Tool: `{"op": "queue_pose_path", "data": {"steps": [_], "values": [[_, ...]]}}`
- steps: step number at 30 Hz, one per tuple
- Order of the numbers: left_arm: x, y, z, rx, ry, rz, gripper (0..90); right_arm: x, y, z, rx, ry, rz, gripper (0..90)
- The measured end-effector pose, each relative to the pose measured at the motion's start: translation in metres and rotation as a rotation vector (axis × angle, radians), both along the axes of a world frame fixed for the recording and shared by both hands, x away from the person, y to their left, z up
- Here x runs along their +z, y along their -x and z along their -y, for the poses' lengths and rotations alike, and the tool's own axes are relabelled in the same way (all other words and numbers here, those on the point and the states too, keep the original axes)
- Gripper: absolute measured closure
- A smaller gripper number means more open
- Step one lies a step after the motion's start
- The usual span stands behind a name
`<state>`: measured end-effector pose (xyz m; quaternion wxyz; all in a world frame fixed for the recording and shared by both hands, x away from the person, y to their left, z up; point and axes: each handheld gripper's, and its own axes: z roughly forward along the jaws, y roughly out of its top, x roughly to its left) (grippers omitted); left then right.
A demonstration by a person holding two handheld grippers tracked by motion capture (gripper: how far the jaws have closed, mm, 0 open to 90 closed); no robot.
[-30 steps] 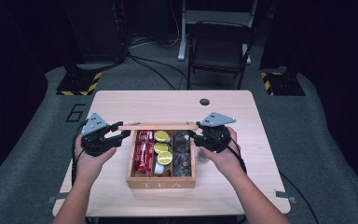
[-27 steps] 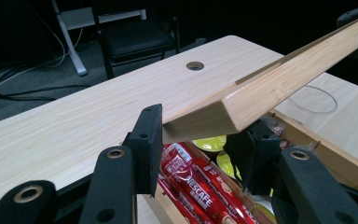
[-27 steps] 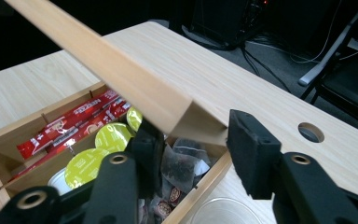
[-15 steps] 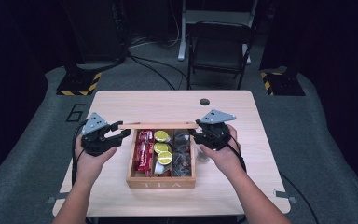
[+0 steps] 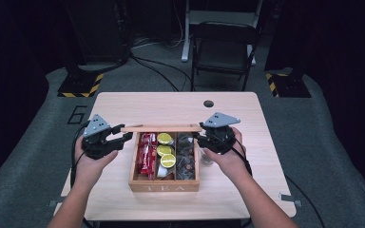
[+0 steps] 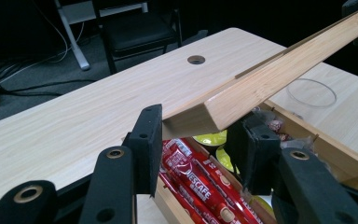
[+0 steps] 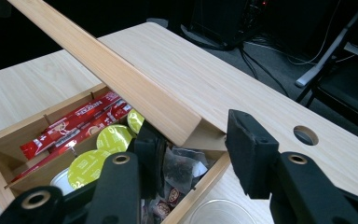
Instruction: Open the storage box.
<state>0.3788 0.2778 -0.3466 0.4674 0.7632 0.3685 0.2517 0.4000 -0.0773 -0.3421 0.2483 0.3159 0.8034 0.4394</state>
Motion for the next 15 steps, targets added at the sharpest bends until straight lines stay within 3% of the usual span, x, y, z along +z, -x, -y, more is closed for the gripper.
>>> {"op": "queue_pose_path", "data": {"steps": [15], "values": [[-0.0032,0.0037,-0.0011,-0.013,-0.004,-0.006,56.0,-0.0037,0.0061,0.0028,0.002,-0.026,-0.018,58.0]]}}
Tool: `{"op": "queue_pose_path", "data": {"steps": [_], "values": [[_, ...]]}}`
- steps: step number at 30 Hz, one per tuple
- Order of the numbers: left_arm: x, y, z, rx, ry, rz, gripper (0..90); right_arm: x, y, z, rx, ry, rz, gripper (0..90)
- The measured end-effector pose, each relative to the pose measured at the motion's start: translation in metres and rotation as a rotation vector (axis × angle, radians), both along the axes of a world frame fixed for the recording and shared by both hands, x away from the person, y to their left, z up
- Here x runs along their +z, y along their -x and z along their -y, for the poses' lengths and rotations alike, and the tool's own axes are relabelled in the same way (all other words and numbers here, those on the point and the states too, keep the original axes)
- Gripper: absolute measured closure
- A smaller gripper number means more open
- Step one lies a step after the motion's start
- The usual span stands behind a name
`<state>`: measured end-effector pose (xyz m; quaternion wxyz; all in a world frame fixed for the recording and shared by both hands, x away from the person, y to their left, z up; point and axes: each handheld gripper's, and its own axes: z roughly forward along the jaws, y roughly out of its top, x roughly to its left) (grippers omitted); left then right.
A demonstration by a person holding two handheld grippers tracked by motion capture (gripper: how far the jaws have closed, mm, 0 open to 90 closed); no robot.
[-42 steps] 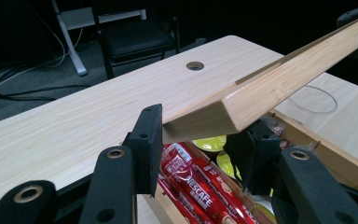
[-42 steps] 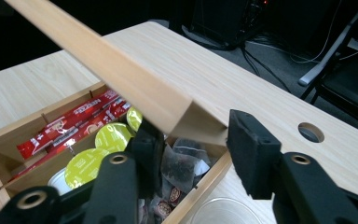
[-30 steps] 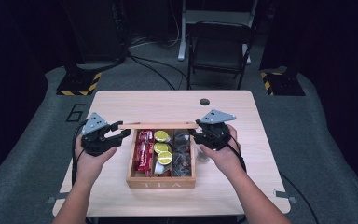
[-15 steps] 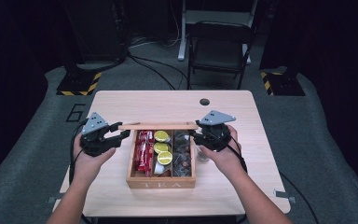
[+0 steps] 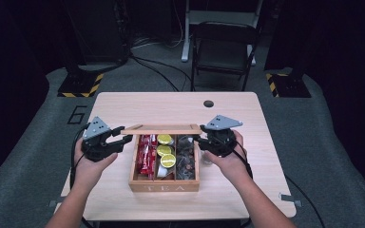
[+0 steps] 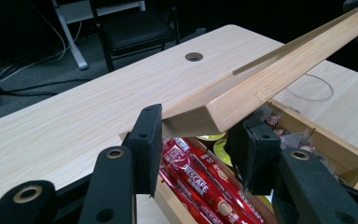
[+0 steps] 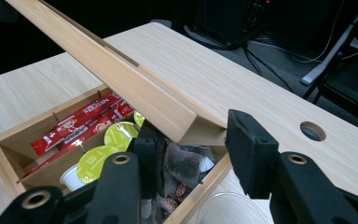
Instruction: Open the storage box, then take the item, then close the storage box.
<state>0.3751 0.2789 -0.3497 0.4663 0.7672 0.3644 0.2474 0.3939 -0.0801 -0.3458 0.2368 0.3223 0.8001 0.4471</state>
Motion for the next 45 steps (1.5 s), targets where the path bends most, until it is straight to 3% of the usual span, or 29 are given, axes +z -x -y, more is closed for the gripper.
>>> {"op": "queue_pose_path", "data": {"steps": [27,35,42,45], "values": [[-0.012,0.019,-0.005,-0.03,0.027,-0.01,55.3,-0.014,0.012,0.004,0.016,-0.022,-0.024,56.8],[-0.017,0.024,-0.007,-0.049,0.011,-0.021,55.0,-0.021,0.018,0.005,0.01,-0.029,-0.037,55.8],[-0.022,0.028,-0.008,-0.051,0.027,-0.024,55.1,-0.026,0.022,0.006,0.022,-0.02,-0.043,55.6],[-0.023,0.029,-0.007,-0.057,0.011,-0.031,55.0,-0.028,0.023,0.007,0.028,-0.019,-0.035,55.5]]}}
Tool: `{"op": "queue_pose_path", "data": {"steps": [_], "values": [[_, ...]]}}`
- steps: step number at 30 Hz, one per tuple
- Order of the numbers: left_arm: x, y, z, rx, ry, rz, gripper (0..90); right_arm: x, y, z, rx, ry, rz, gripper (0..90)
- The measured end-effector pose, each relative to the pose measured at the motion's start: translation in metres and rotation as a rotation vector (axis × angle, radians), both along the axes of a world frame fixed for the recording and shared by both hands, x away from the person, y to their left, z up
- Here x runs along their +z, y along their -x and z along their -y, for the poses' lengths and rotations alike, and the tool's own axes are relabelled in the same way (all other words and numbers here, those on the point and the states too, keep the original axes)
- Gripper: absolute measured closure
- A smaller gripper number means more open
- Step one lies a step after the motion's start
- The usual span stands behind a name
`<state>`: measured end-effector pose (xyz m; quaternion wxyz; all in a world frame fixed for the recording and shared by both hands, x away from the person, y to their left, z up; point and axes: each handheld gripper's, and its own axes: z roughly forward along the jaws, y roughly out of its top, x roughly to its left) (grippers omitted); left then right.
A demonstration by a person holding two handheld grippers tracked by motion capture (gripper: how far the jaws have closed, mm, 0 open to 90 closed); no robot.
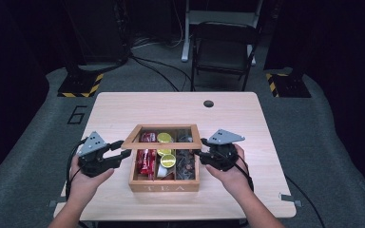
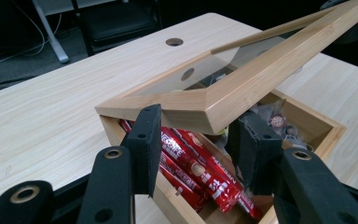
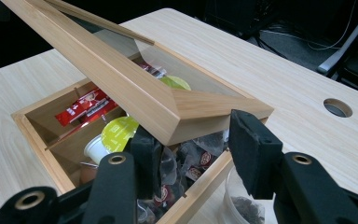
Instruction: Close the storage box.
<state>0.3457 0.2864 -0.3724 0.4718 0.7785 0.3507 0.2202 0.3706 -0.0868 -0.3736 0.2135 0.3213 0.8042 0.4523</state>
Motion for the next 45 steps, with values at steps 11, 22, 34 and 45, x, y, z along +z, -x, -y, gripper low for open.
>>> {"op": "queue_pose_path", "data": {"steps": [11,22,34,45], "values": [[-0.007,0.005,0.0,0.001,-0.011,0.001,55.0,-0.005,0.007,0.002,0.004,-0.014,-0.024,55.6],[-0.015,0.011,0.0,-0.004,-0.016,0.0,54.8,-0.013,0.015,0.004,0.004,-0.035,-0.044,55.6],[-0.021,0.017,-0.001,-0.015,-0.019,-0.018,54.8,-0.019,0.023,0.005,0.009,-0.044,-0.054,55.5],[-0.028,0.025,0.0,-0.019,-0.034,-0.024,54.2,-0.026,0.035,0.004,0.009,-0.027,-0.02,55.5]]}}
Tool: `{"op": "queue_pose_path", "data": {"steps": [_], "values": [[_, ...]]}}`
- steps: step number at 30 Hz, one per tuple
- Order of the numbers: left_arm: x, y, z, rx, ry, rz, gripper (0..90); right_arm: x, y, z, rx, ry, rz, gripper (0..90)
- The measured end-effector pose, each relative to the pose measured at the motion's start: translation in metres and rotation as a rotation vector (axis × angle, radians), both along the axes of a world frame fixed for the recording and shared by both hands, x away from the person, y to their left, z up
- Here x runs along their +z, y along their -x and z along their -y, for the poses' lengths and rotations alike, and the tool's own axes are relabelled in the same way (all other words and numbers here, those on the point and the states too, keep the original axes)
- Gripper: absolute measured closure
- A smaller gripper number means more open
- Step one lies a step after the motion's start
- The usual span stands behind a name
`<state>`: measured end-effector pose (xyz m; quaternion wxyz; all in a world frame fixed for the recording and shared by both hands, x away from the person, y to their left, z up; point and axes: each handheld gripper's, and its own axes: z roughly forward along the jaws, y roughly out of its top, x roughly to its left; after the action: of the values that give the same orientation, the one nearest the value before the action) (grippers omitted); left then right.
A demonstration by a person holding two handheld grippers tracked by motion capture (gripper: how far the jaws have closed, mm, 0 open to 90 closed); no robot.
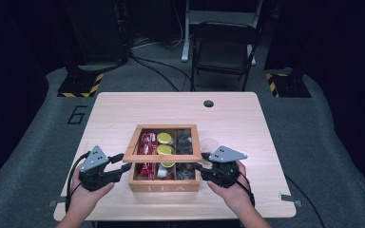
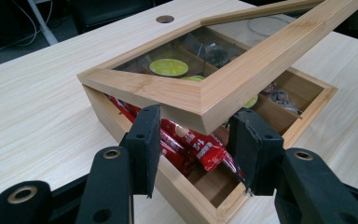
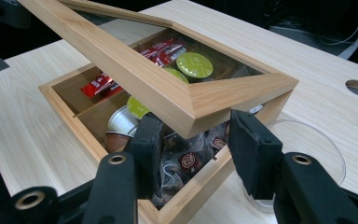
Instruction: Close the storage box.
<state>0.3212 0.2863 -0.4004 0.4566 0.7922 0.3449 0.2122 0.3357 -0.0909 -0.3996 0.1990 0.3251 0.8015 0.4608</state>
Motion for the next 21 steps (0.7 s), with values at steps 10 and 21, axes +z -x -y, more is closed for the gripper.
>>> {"op": "queue_pose_path", "data": {"steps": [10,21], "values": [[-0.004,0.007,0.001,0.0,-0.009,-0.013,54.3,-0.004,0.01,0.002,0.01,-0.005,-0.01,55.6],[-0.019,0.012,0.002,0.008,-0.007,-0.03,54.3,-0.008,0.013,0.002,0.018,-0.025,-0.014,57.0]]}}
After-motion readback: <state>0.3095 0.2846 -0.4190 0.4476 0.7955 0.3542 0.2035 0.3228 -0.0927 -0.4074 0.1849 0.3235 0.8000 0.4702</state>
